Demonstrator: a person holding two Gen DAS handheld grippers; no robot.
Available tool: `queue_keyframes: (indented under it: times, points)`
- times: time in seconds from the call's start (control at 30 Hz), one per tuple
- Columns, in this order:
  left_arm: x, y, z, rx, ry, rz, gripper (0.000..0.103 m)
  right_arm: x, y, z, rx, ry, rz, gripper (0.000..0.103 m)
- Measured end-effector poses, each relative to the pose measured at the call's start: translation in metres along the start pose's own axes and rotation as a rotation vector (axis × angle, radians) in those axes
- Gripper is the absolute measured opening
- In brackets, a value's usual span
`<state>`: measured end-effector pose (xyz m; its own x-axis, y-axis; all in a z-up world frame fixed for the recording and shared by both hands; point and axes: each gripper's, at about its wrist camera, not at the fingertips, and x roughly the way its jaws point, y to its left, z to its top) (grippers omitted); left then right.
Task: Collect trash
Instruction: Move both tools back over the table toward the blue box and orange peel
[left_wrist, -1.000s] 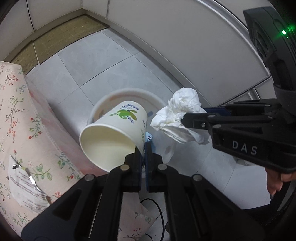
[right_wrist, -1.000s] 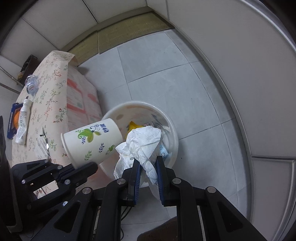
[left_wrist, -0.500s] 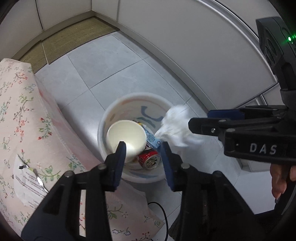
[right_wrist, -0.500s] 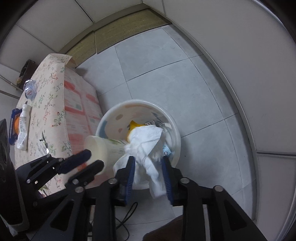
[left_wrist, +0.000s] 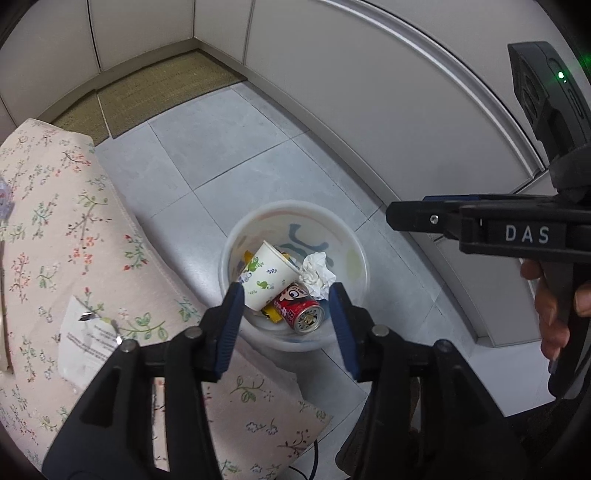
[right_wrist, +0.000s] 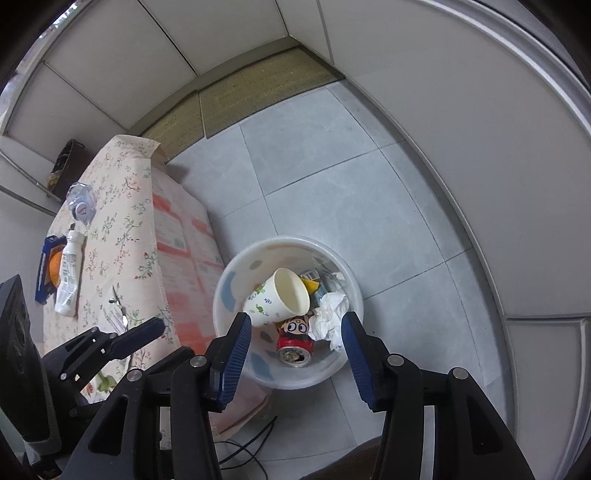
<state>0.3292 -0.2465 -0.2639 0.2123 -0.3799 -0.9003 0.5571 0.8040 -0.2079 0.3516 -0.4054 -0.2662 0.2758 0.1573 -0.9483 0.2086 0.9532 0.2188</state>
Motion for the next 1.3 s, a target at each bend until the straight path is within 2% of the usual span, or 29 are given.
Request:
queue_keyframes:
  times: [0.3, 0.43, 0.6, 0.8, 1.07, 1.3]
  points:
    - [-0.037, 0.017, -0.009, 0.009, -0.045, 0.04, 0.067, -0.023, 0.023, 0.0, -0.054, -0.063, -0.01, 0.06]
    - [-0.054, 0.026, -0.016, 0.007, -0.062, 0.068, 0.074, -0.033, 0.036, -0.002, -0.085, -0.092, -0.015, 0.066]
    - [-0.078, 0.046, -0.024, 0.001, -0.082, 0.118, 0.077, -0.042, 0.059, -0.004, -0.141, -0.12, -0.02, 0.069]
    - [-0.104, 0.082, -0.032, -0.019, -0.11, 0.207, 0.08, -0.047, 0.094, -0.005, -0.206, -0.135, -0.007, 0.071]
    - [-0.136, 0.136, -0.043, -0.09, -0.137, 0.279, 0.081, -0.044, 0.141, -0.002, -0.265, -0.147, 0.003, 0.074]
    - [-0.159, 0.202, -0.054, -0.161, -0.154, 0.388, 0.081, -0.035, 0.186, 0.005, -0.304, -0.154, 0.022, 0.076]
